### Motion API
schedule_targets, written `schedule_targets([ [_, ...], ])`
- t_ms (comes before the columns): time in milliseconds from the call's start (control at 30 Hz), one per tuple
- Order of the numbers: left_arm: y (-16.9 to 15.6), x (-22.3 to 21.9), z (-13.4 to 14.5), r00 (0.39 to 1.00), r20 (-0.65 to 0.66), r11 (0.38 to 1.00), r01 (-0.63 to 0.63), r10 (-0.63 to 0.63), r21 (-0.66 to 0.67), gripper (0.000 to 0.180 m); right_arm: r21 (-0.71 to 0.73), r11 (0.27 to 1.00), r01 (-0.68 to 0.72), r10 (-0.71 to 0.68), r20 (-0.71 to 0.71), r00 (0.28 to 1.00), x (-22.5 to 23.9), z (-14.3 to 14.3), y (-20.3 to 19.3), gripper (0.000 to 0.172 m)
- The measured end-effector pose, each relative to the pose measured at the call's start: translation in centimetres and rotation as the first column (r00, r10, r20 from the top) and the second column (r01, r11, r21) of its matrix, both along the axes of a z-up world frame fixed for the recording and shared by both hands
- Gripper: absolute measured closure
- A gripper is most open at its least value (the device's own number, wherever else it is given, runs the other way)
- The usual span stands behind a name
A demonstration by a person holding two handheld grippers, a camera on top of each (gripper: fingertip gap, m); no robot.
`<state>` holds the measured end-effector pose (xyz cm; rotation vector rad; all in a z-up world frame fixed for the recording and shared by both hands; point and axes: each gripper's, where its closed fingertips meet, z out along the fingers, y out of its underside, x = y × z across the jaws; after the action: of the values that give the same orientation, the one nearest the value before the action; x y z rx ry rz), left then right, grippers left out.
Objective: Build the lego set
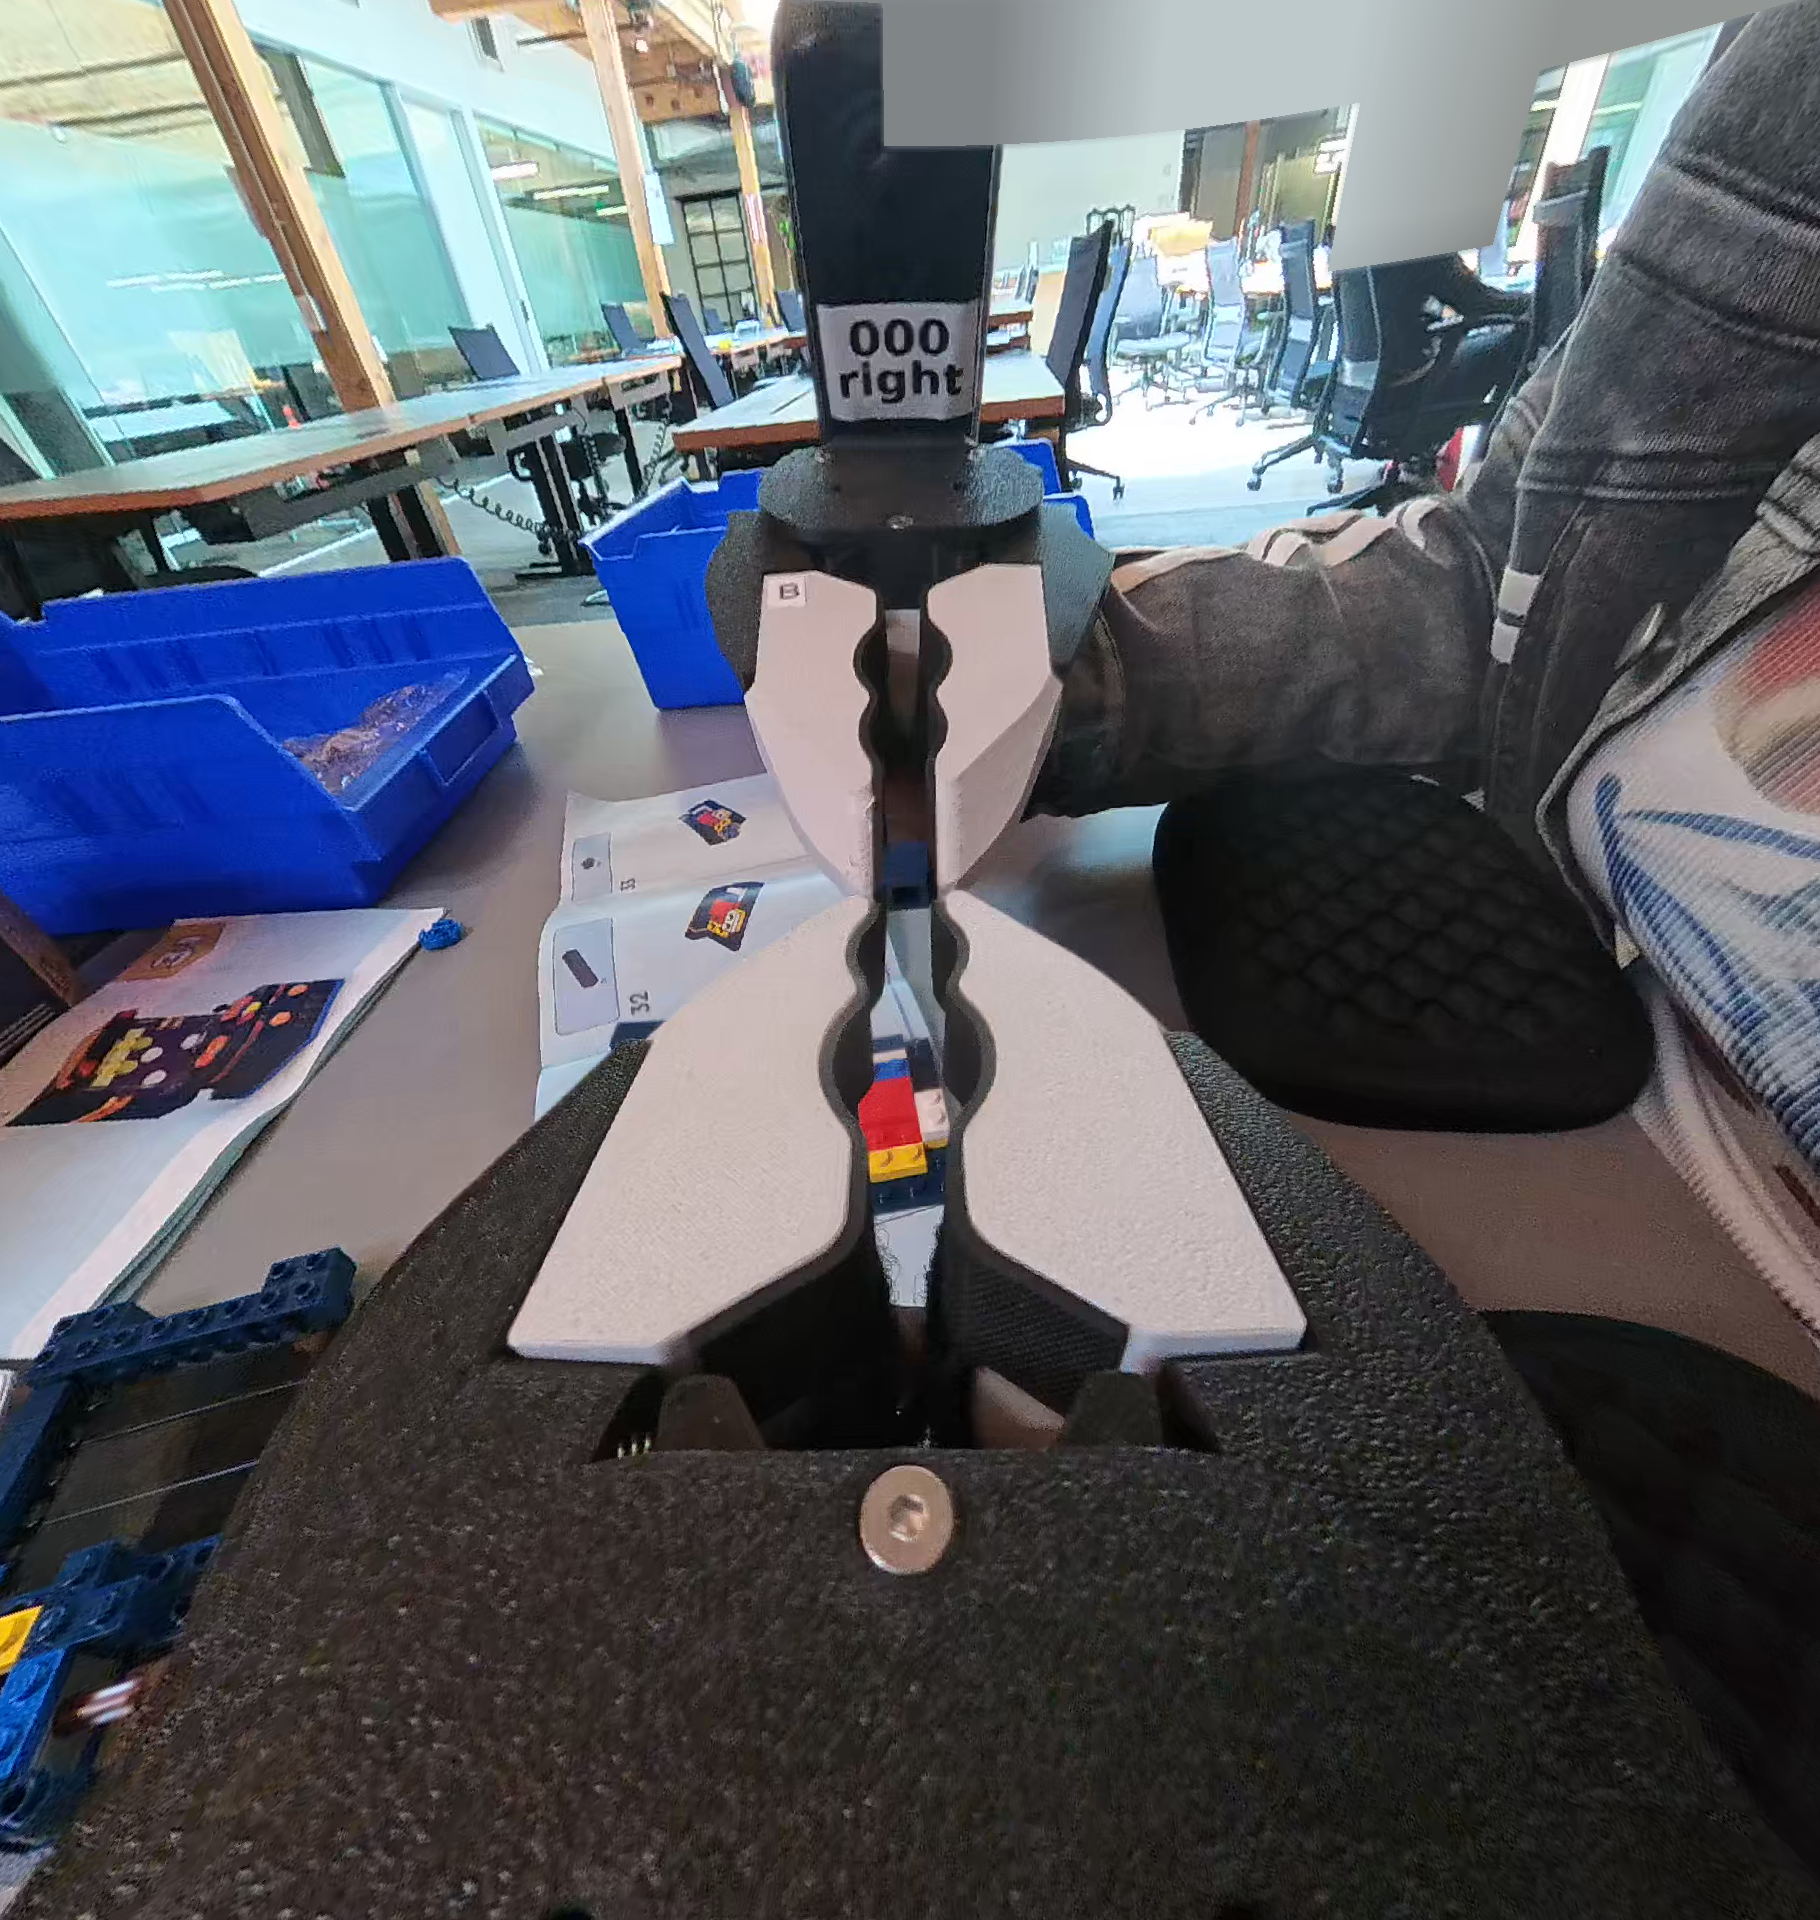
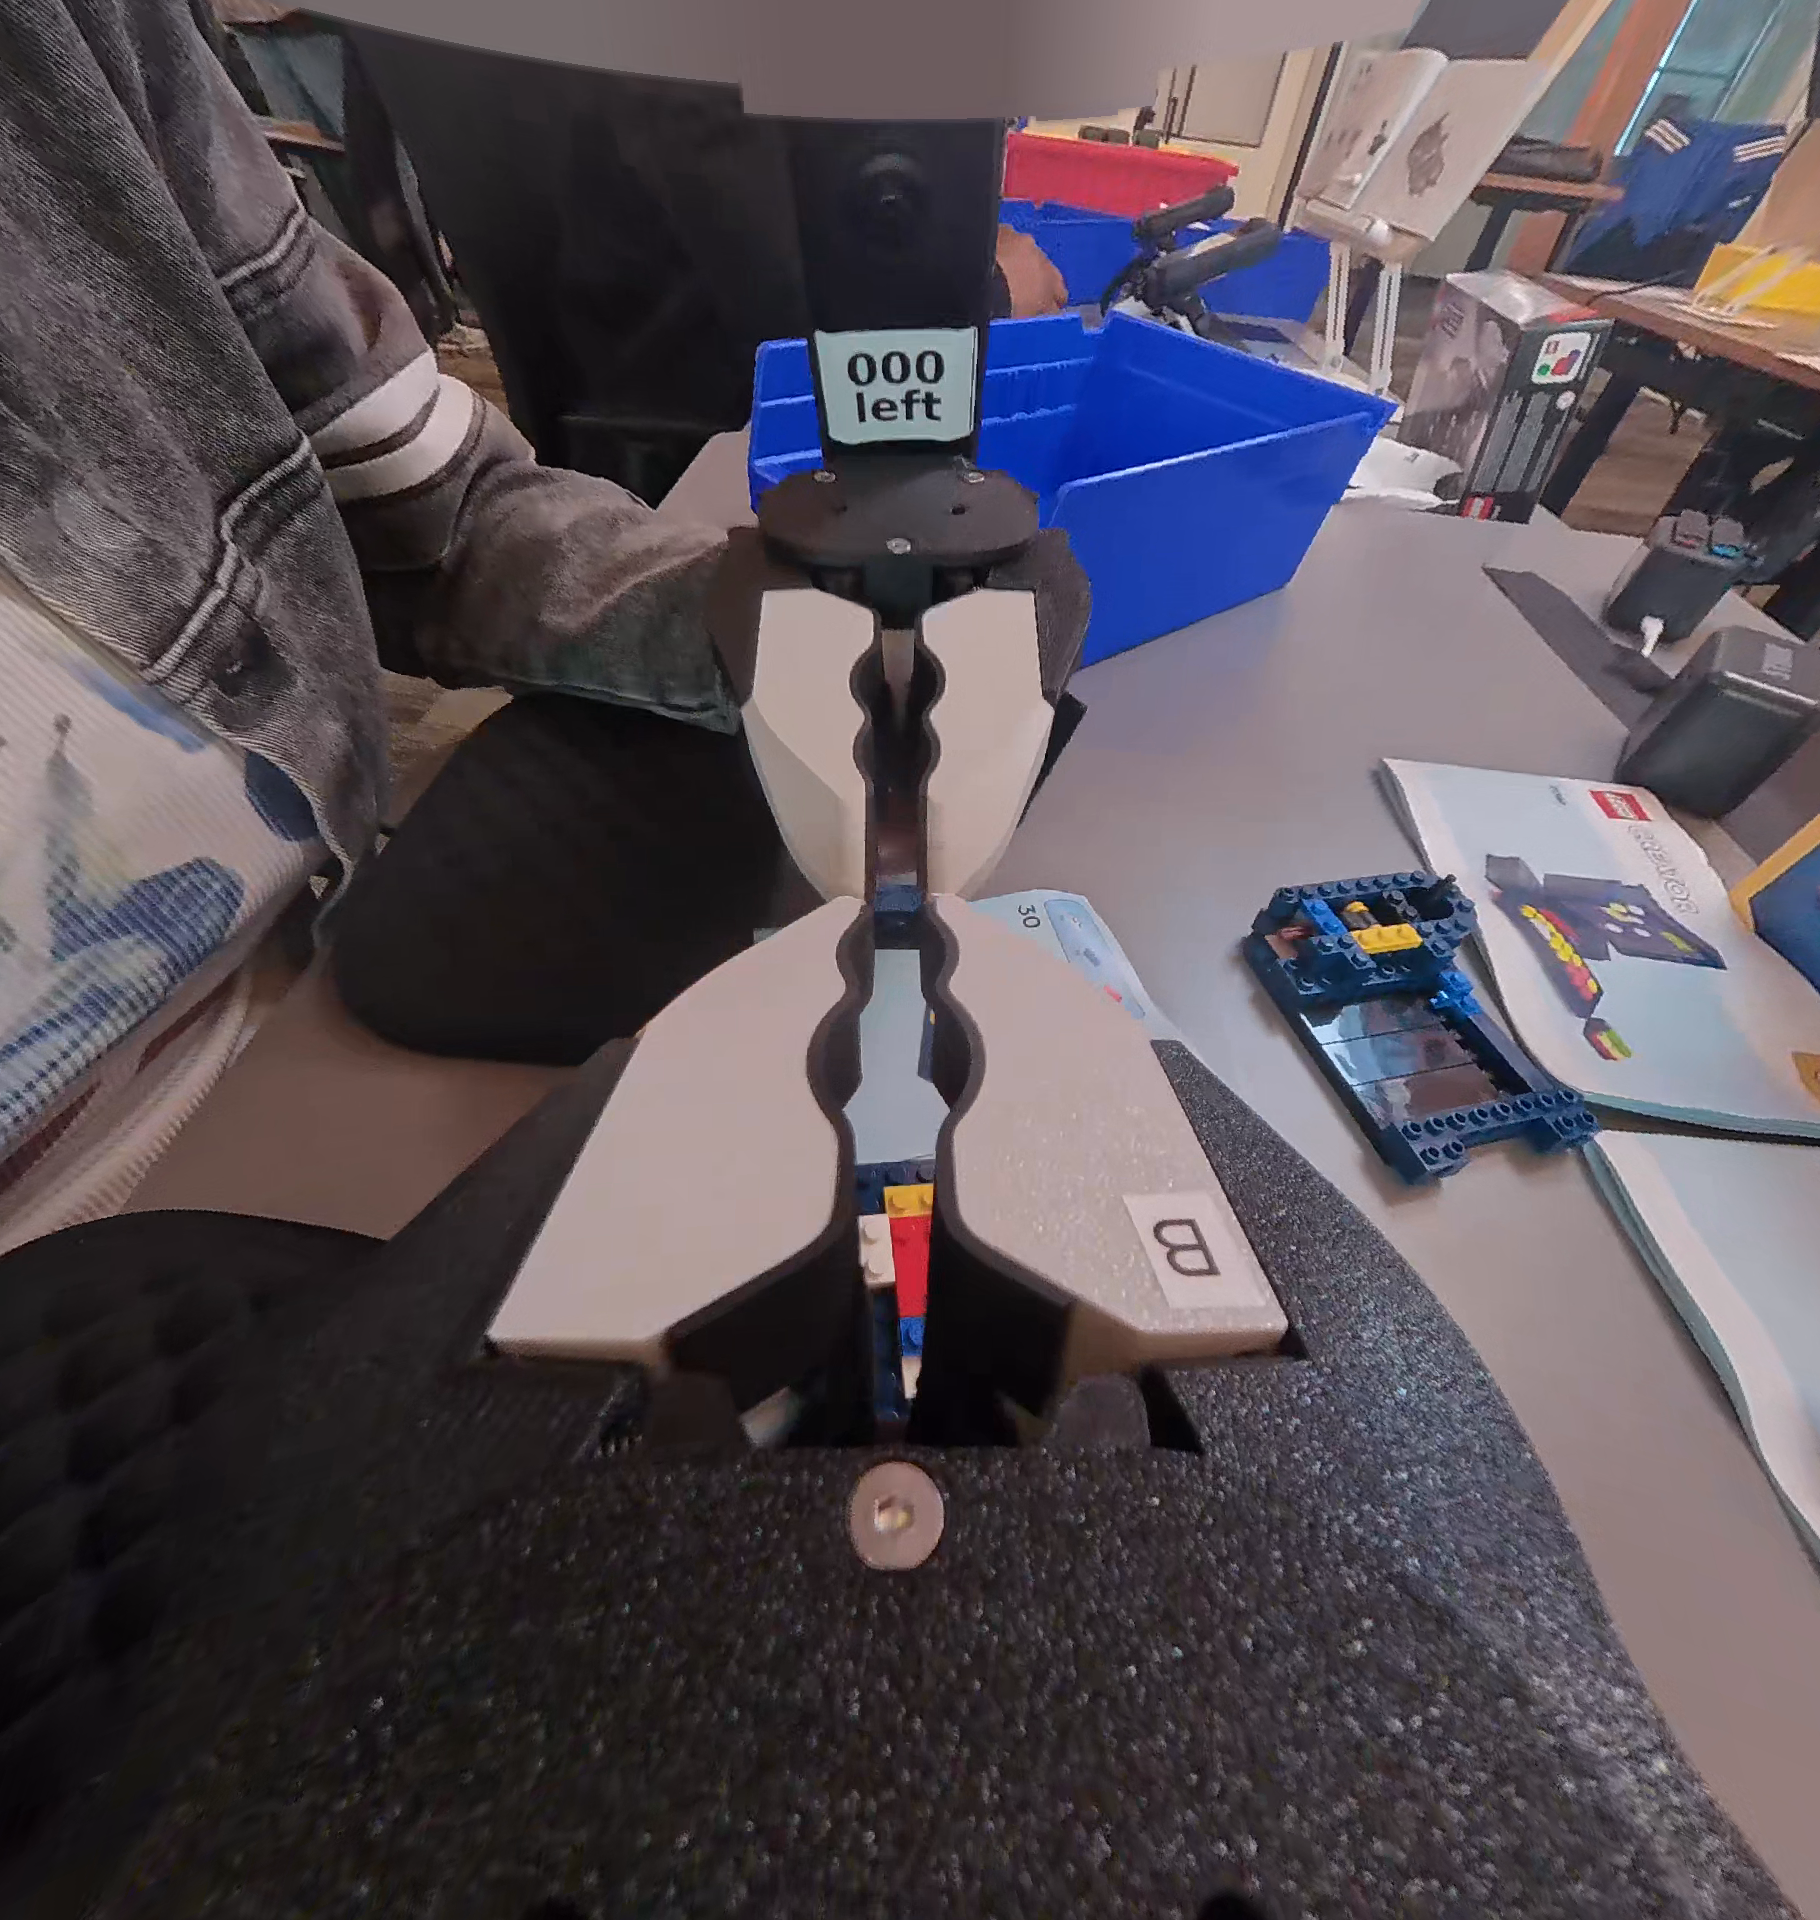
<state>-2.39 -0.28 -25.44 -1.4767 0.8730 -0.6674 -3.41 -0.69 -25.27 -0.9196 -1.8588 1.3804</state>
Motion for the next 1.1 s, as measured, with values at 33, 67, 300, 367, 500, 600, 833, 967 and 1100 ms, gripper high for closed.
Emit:
schedule_targets([
  [33,-0.01,-0.03,0.18,1.000,0.010,1.000,0.000,-0.001,0.004,0.172,0.006,1.000,0.004,-0.004,0.004,1.000,0.02,-0.07,0.06,0.164],
  [67,0.00,-0.08,0.23,1.000,0.013,1.000,-0.001,0.001,0.005,0.172,0.001,1.000,0.001,-0.001,0.002,1.000,0.06,0.00,0.00,0.164],
  [300,-0.30,0.18,0.34,1.000,0.004,0.999,0.015,-0.015,0.031,0.172,-0.011,1.000,-0.018,0.018,0.021,1.000,0.19,0.02,-0.33,0.164],
  [367,-0.31,0.17,0.28,1.000,0.003,0.999,0.016,-0.016,0.028,0.173,-0.012,1.000,-0.018,0.018,0.029,0.999,0.18,-0.07,-0.36,0.164],
  [500,-0.39,0.22,0.41,0.999,0.030,1.000,0.024,-0.024,0.009,0.173,-0.005,1.000,-0.022,0.022,0.025,0.999,0.27,0.01,-0.47,0.164],
  [600,-0.43,0.36,0.27,0.998,0.054,0.999,0.040,-0.038,-0.025,0.172,0.027,0.999,-0.021,0.021,0.034,0.999,0.40,-0.19,-0.46,0.164],
  [833,-0.30,0.38,0.21,0.997,0.074,0.999,0.034,-0.031,-0.040,0.173,0.034,0.999,-0.007,0.006,0.034,0.999,0.44,-0.28,-0.35,0.164],
  [967,-0.11,0.28,0.12,0.995,0.101,0.997,0.031,-0.023,-0.077,0.173,0.075,0.997,0.022,-0.025,0.036,0.999,0.34,-0.43,-0.14,0.164],
  [1100,-0.18,0.22,0.40,0.994,0.105,0.998,0.029,-0.023,-0.051,0.174,0.070,0.997,0.044,-0.046,0.025,0.999,0.27,-0.18,-0.18,0.164],
])
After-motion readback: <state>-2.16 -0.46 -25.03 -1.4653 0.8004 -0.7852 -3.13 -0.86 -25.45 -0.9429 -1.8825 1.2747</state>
